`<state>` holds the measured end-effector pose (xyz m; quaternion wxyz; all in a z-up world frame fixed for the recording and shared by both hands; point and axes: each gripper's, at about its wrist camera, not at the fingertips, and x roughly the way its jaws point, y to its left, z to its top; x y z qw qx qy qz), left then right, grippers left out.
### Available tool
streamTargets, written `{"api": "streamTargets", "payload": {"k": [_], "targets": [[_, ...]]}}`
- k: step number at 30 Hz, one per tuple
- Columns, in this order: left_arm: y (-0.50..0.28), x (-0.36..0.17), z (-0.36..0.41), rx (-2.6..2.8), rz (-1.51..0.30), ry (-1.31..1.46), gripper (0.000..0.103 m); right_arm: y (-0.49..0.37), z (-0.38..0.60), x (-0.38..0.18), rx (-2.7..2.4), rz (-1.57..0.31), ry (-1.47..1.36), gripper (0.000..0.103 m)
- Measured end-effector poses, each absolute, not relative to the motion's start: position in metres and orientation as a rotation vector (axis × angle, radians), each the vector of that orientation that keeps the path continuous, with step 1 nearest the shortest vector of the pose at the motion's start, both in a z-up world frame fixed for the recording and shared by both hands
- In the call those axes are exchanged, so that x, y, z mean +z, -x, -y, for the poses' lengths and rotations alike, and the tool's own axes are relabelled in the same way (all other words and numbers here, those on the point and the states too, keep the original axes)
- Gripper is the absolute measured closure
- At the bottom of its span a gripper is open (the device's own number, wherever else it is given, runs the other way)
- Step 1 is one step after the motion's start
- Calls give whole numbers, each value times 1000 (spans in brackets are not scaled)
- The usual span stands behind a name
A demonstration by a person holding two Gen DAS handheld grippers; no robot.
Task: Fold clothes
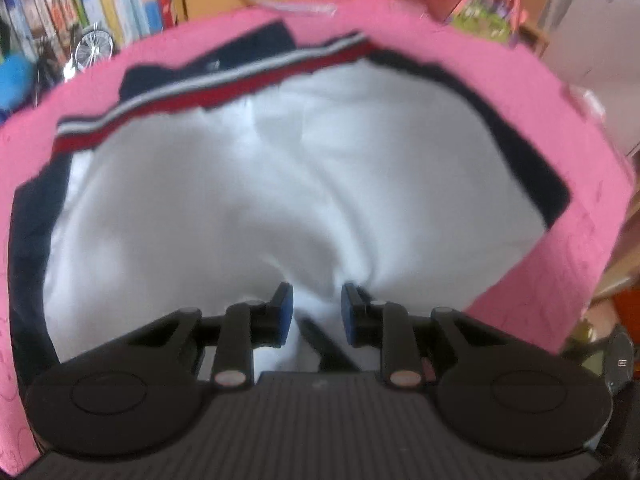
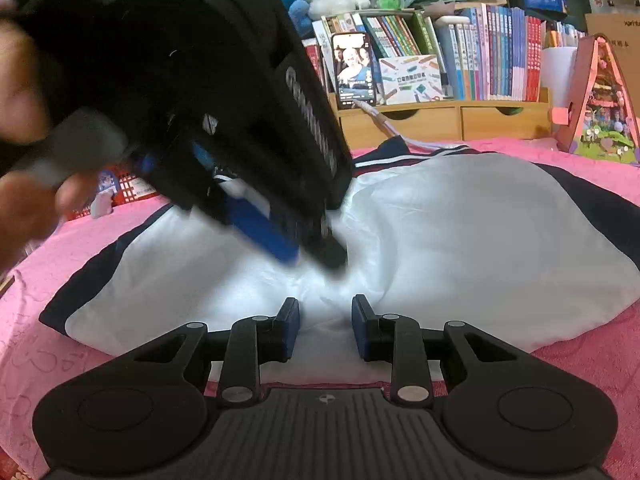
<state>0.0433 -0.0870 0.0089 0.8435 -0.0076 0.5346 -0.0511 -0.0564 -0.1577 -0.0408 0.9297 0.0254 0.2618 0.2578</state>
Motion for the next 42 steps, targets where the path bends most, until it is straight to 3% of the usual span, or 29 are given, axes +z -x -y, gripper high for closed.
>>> {"api": "streamTargets", "payload": {"k": [23, 30, 36, 42], "targets": [[-181, -14, 37, 167, -996, 211, 85, 70, 159, -40, 530, -523, -16, 76], [-174, -15, 40, 183, -965, 183, 85, 73, 164, -40, 540, -516, -22, 76], [-142, 19, 59, 124, -924, 130, 84, 76, 165, -42, 540, -503, -13, 76], [-78, 24, 101, -36, -1027, 30, 84, 75, 165, -42, 541, -501, -11, 76]]}}
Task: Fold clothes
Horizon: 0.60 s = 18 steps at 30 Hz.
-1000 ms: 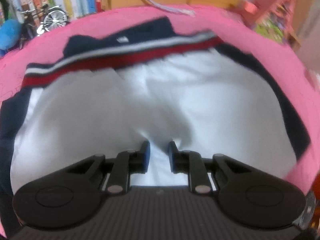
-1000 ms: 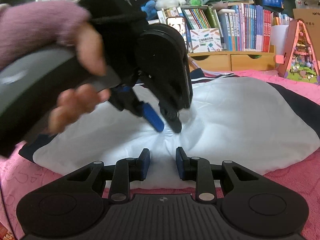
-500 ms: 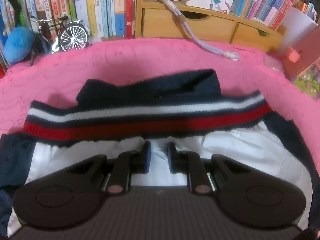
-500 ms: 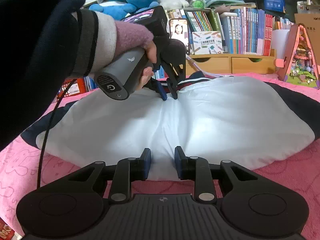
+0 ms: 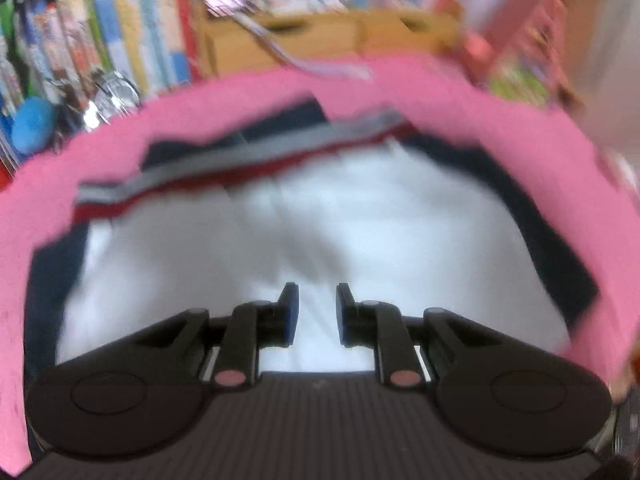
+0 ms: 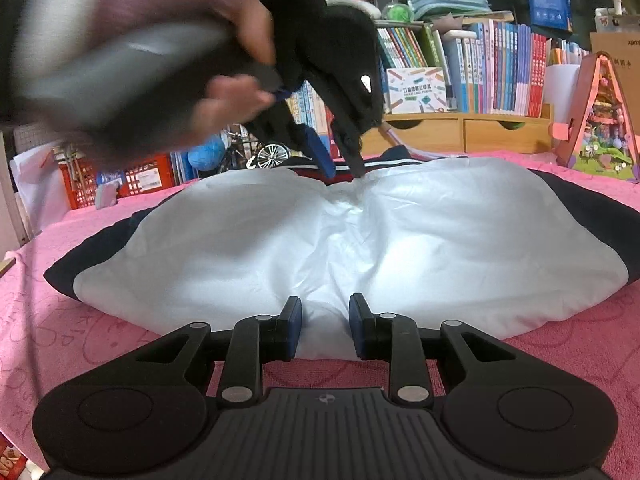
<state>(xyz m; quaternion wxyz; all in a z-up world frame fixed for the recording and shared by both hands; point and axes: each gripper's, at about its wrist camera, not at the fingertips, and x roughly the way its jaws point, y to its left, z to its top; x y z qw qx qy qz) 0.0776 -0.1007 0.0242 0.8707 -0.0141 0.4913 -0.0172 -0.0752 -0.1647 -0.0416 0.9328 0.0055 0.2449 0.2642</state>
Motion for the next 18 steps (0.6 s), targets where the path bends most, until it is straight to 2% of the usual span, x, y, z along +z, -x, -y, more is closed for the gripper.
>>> {"api": "streamTargets", "payload": {"k": [5, 14, 15, 18], "targets": [[-60, -9, 103, -49, -1137, 27, 82, 75, 163, -41, 534, -500, -10, 76], [-156, -16, 62, 118, -967, 72, 82, 78, 167, -44, 537, -490, 0, 76], [-170, -18, 55, 145, -940, 90, 85, 79, 166, -45, 537, -488, 3, 76], [-190, -17, 29, 198, -949, 282, 86, 80, 164, -45, 538, -488, 3, 76]]}}
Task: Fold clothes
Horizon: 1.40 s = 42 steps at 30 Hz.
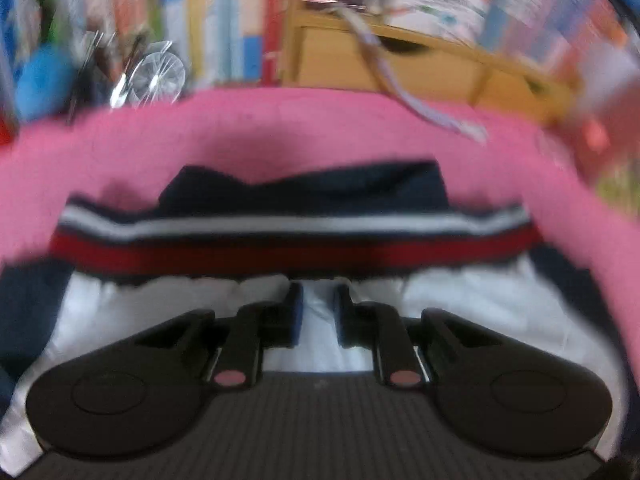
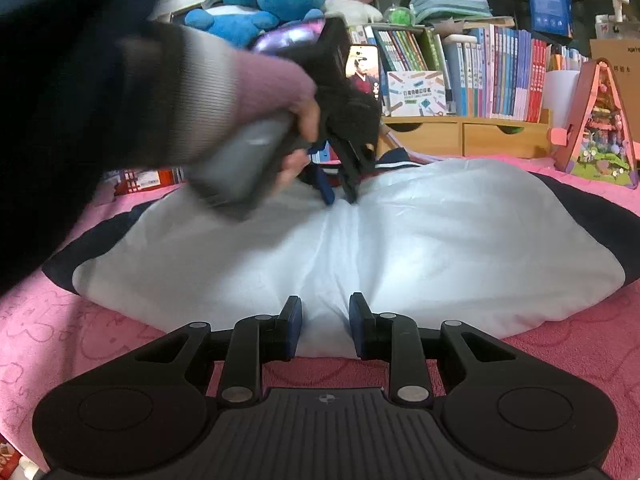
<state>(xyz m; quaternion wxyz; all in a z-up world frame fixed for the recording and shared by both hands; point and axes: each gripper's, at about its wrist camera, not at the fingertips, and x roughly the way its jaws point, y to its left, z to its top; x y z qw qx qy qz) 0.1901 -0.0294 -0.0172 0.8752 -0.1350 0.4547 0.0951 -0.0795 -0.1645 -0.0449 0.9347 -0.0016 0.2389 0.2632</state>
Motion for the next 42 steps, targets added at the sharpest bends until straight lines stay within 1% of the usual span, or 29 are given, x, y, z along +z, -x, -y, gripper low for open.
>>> {"api": "streamTargets", "payload": {"k": [3, 6, 12, 15, 19, 21, 27, 34, 36, 42], "targets": [[-180, -15, 31, 189, -950, 232, 86, 80, 164, -44, 540, -493, 2, 76], [-158, -9, 29, 203, -946, 273, 87, 80, 162, -44, 538, -489, 5, 76], [-94, 18, 56, 53, -925, 180, 87, 79, 160, -43, 535, -485, 13, 76], [-58, 18, 81, -19, -970, 105, 87, 78, 159, -43, 532, -479, 17, 76], [-38, 0, 95, -53, -1052, 72, 87, 79, 159, -43, 532, -475, 19, 76], [-42, -8, 95, -54, -1058, 71, 85, 80, 158, -43, 532, -473, 20, 76], [-86, -14, 86, -3, -997, 56, 85, 82, 157, -45, 530, -458, 32, 76], [-174, -23, 37, 152, -926, 135, 85, 84, 157, -46, 533, -445, 44, 76], [-184, -22, 24, 165, -943, 232, 85, 83, 158, -46, 537, -446, 43, 76], [-167, -18, 29, 171, -926, 193, 85, 81, 160, -46, 545, -447, 40, 76]]}}
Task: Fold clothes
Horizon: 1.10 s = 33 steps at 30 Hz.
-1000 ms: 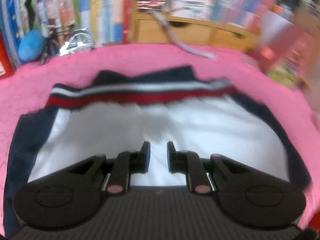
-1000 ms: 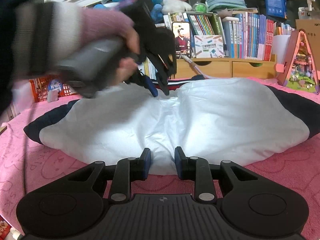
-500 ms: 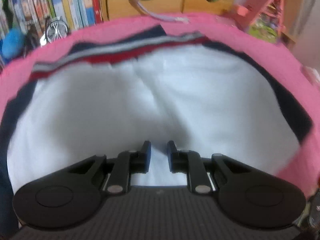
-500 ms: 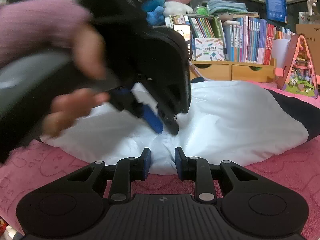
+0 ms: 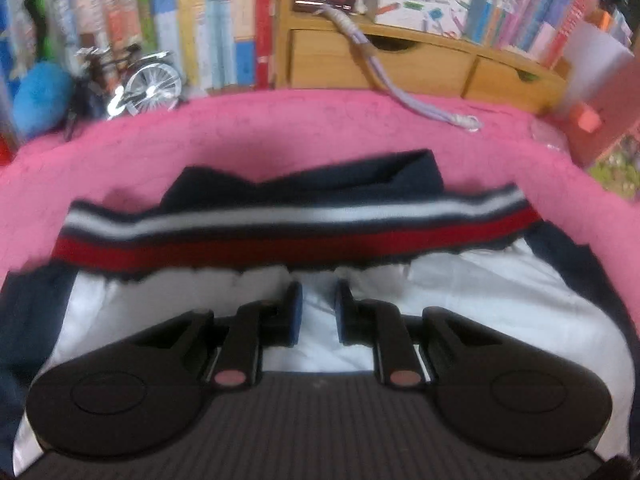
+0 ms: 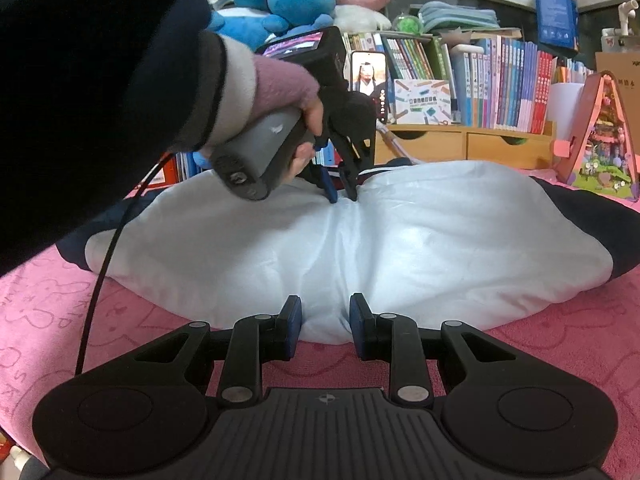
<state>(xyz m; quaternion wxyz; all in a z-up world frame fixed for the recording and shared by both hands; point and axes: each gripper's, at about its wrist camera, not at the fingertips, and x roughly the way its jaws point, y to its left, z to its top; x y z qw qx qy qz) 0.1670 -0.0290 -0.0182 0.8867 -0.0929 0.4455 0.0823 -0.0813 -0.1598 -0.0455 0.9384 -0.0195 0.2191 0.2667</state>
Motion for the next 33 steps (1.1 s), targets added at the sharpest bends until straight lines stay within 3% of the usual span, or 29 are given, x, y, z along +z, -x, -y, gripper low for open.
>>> {"api": "streamTargets", "payload": {"k": [7, 16, 33], "targets": [[-89, 17, 85, 64, -817, -20, 85, 83, 159, -46, 544, -438, 45, 76], [-36, -11, 104, -45, -1032, -18, 82, 86, 158, -48, 536, -428, 55, 75], [-170, -23, 53, 179, -899, 80, 80, 90, 156, -50, 533, -411, 71, 75]]}}
